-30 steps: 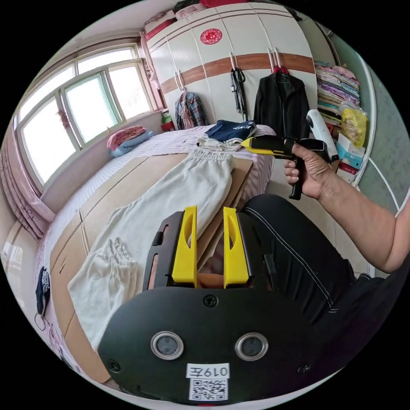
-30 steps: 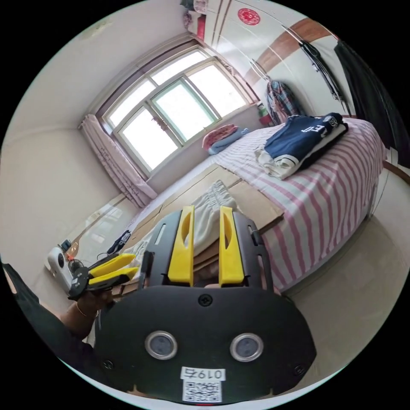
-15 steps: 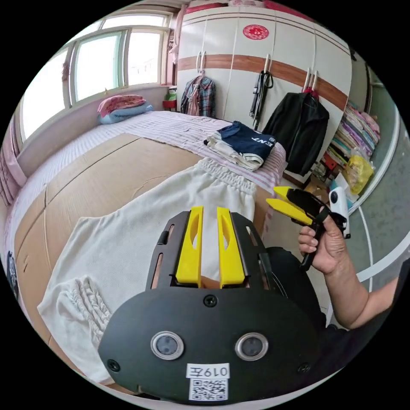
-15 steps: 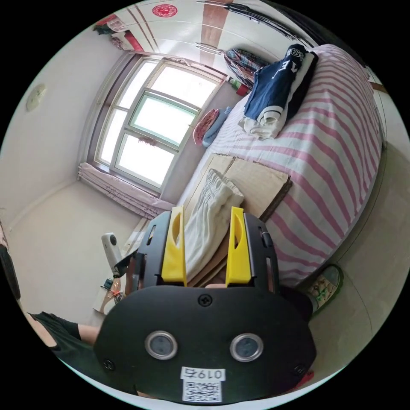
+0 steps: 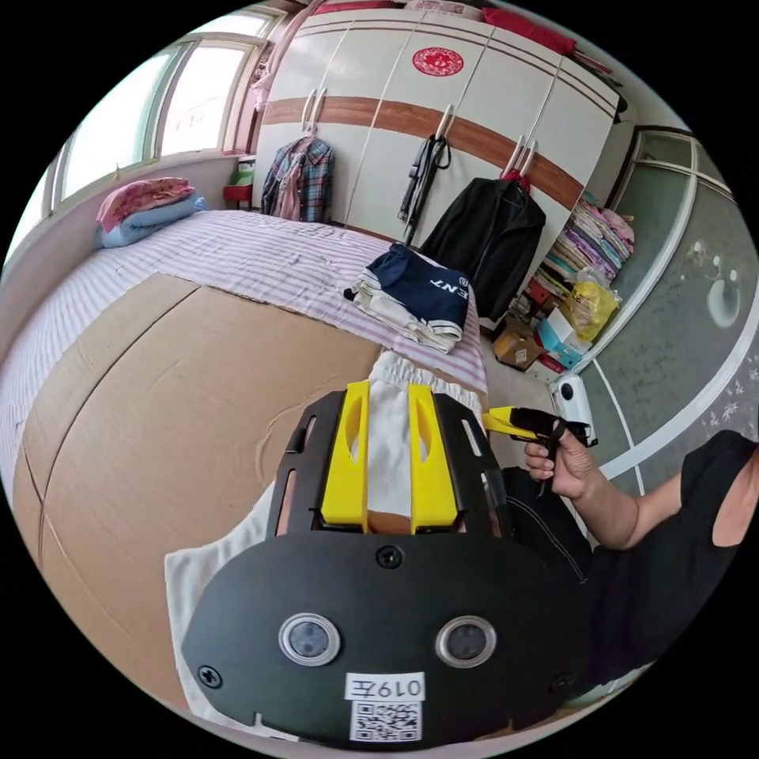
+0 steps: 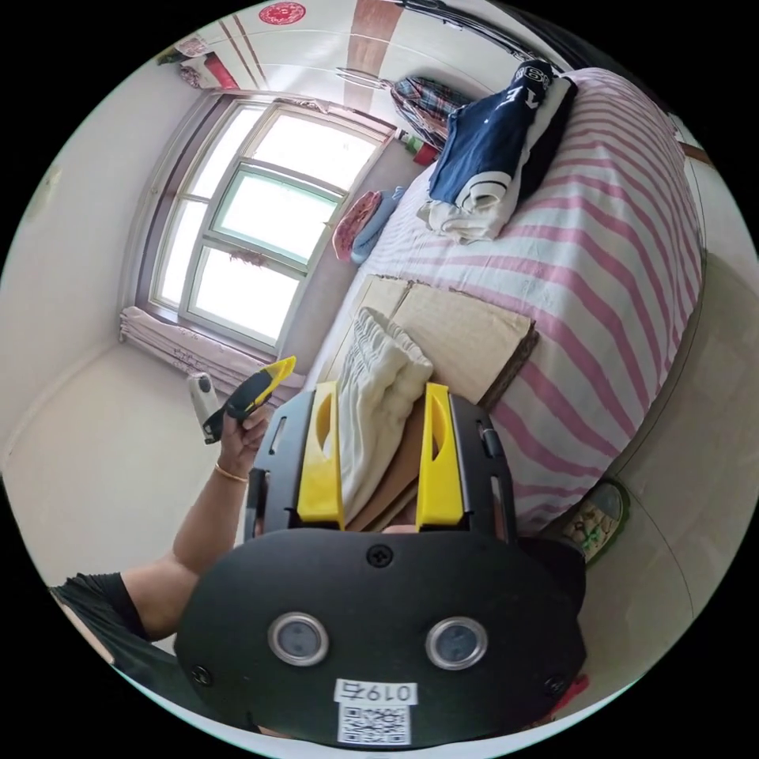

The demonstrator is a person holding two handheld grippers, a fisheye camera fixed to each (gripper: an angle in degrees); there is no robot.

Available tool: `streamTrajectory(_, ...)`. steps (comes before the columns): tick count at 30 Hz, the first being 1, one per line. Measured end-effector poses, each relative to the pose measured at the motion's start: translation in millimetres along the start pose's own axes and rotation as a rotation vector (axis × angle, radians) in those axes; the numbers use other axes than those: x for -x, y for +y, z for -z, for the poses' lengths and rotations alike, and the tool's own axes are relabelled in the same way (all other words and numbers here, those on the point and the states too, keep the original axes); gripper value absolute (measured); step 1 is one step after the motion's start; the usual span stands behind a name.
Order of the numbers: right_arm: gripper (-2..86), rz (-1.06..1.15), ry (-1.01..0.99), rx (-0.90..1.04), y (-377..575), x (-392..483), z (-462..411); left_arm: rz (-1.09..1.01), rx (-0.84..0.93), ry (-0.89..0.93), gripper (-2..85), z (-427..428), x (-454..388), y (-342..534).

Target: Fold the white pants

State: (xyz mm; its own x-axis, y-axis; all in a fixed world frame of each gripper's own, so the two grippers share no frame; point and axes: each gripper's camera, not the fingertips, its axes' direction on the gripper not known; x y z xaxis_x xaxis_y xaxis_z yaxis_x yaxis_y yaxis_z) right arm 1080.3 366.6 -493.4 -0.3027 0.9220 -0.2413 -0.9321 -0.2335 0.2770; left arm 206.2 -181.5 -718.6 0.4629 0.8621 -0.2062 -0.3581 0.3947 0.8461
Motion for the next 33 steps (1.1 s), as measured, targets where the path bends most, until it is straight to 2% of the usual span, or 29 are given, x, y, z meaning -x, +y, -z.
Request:
streamTrajectory(4,13.9,-0.019,-0.043,0.004,-23,-10,5,-0.052,0.109,0.052,10.5,-39,39,-51)
streamTrajectory(6,13.8,-0.017,-0.052,0.005,-30,-12,7,-0.060,0.200,0.173,11.5,-69,68,-86)
streamTrajectory(10,14.2,0.017,-0.054,-0.012,-43,-6,13,-0.071,0.288,0.251,12.2,-109,103,-133)
streamTrajectory(12,14.3,0.043,-0.043,-0.039,-45,0,18,-0.082,0.352,0.355,12.3,-136,123,-160)
streamTrajectory(15,14.1,0.066,-0.016,-0.039,-51,8,18,-0.098,0.411,0.387,12.2,-166,144,-188)
streamTrajectory(24,13.5,0.062,-0.016,-0.043,-68,11,21,-0.181,0.572,0.531,12.4,-238,169,-254)
streamTrajectory(33,13.7,0.027,-0.020,-0.006,-83,8,18,-0.162,0.601,0.697,10.1,-287,201,-289)
